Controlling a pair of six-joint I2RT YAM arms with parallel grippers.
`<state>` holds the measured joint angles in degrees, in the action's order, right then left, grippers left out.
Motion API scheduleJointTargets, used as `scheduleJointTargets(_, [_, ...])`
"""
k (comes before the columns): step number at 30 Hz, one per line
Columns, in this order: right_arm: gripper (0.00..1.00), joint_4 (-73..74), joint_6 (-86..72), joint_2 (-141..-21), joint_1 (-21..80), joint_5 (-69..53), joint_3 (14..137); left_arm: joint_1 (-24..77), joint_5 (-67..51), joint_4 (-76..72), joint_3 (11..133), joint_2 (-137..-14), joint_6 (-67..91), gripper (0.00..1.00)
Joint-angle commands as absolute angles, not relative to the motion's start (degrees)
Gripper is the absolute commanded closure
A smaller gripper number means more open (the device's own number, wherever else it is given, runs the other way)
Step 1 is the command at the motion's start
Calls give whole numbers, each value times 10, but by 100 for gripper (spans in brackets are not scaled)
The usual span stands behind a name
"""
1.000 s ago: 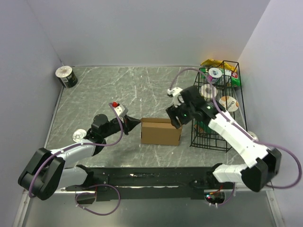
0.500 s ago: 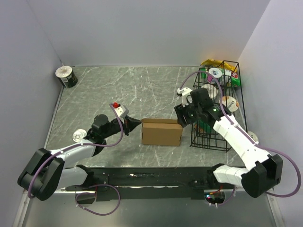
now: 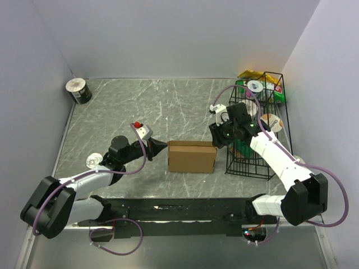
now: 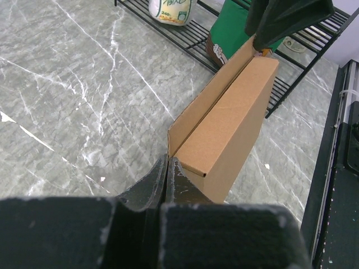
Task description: Fold the paper box
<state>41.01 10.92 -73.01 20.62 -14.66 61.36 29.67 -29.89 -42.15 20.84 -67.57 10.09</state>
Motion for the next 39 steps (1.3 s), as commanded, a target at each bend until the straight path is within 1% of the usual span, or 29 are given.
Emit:
scheduleJointTargets(1, [54,402,121,-724,201,-170,606,301,-299,-438,213,-664,85,99])
scheduleJointTargets(2, [55,401,121,-724,201,-171,606,301,-299,-438,214,-664,84,99])
scheduleJointTargets(7, [65,410,119,-725,201,-172,607,302,-295,-438,213,-664,84,99])
scheduleJointTargets(18, [68,426,108,-724,201,-140,602,302,-294,-439,213,-664,83,99])
scheduleJointTargets(22, [73,432,100,-729,201,-128,603,304,-291,-439,211,-662,84,99])
scheduleJointTargets(27, [87,438,87,-729,201,-126,611,307,-279,-439,211,-659,85,99])
scheduleJointTargets(29, [95,436,70,-722,203,-122,612,314,-261,-442,211,-658,85,99])
scheduleJointTargets(31, [99,425,40,-715,206,-119,612,324,-244,-448,209,-657,85,99])
scheduleJointTargets(32, [100,421,28,-705,213,-113,611,328,-229,-451,210,-656,84,99])
scheduleJointTargets(34, [100,401,1,-694,228,-95,605,342,-206,-454,210,-655,79,99])
scheduleJointTargets(37, [100,375,-55,-674,271,-15,593,362,-165,-457,214,-657,72,99])
scheduleJointTargets(38, [100,367,-68,-665,286,40,592,366,-154,-463,213,-657,70,99])
scheduleJointTargets(39, [100,360,-77,-661,314,67,586,369,-131,-462,214,-657,69,99])
